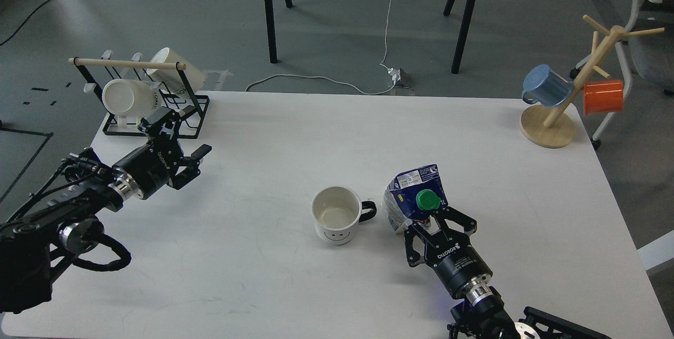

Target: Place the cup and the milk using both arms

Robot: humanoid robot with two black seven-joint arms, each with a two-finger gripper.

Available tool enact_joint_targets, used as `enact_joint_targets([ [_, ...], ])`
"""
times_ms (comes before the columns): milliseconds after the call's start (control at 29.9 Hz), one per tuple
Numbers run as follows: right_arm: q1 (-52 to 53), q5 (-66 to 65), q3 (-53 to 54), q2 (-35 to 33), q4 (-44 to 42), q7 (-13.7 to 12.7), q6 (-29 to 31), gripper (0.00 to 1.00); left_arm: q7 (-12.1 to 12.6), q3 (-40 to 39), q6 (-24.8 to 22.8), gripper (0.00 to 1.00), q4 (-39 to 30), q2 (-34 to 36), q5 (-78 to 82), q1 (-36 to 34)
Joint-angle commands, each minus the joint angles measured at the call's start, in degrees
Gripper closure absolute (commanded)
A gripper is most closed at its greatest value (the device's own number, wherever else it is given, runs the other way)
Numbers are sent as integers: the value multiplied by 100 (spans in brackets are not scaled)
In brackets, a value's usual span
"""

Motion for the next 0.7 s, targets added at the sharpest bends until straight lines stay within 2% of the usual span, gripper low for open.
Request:
enact_joint_targets([
  [0, 8, -8, 9, -18, 32, 0, 0, 14, 1, 0, 0, 1, 0, 2, -2, -1],
  [33, 17, 1, 9, -18, 50, 0, 0, 9, 1, 0, 0, 1, 0, 2, -2, -1],
  [134, 17, 1, 18, -18, 67, 0, 0, 6, 1, 0, 0, 1, 0, 2, -2, -1],
  [468, -149, -8, 44, -159, 225, 0, 0, 5, 1, 0, 0, 1, 0, -7, -2, -1],
  [669, -624, -17, 53, -773, 595, 0, 0, 3, 1, 0, 0, 1, 35, -24, -2, -1],
])
